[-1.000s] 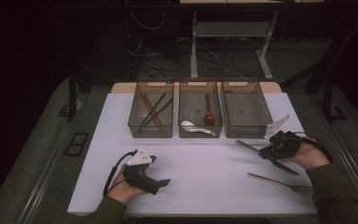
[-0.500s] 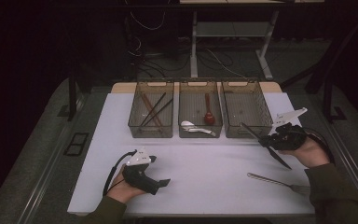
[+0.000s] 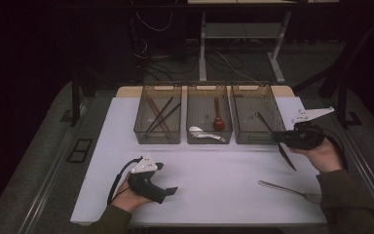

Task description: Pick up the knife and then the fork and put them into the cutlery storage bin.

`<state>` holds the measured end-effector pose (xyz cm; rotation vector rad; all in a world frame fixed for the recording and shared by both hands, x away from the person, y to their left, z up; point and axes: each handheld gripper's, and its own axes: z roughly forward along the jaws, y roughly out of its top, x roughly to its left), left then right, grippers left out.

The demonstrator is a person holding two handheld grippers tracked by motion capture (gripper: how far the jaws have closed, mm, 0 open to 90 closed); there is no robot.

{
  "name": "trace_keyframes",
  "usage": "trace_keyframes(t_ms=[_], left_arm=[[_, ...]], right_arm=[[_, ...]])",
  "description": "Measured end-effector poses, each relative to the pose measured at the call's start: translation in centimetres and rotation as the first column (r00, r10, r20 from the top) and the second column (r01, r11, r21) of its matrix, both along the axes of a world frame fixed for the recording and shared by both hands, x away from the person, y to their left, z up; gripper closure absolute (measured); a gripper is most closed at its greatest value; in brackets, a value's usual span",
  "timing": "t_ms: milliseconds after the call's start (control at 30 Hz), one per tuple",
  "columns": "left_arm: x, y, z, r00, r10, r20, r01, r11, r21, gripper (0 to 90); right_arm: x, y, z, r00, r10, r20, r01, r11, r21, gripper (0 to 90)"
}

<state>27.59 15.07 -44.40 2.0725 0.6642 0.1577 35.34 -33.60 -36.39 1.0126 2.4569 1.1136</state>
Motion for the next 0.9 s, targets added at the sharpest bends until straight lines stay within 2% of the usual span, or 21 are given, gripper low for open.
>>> trace_keyframes(t_ms=[467,900], left_arm=[[0.0,0.1,0.0,1.0,0.0,0.004,0.0,1.0,-0.003,0.0],[0.0,0.1,0.0,1.0,0.001,0.007,-0.001,1.0,-0.002,0.0]], right_arm=[[0.8,-0.1,1.3,0.9967,-0.068,0.045,0.063,0.993,0.095,80.2],[2.6,0.4,4.1,0.99,-0.109,0.089,0.095,0.984,0.153,80.2]])
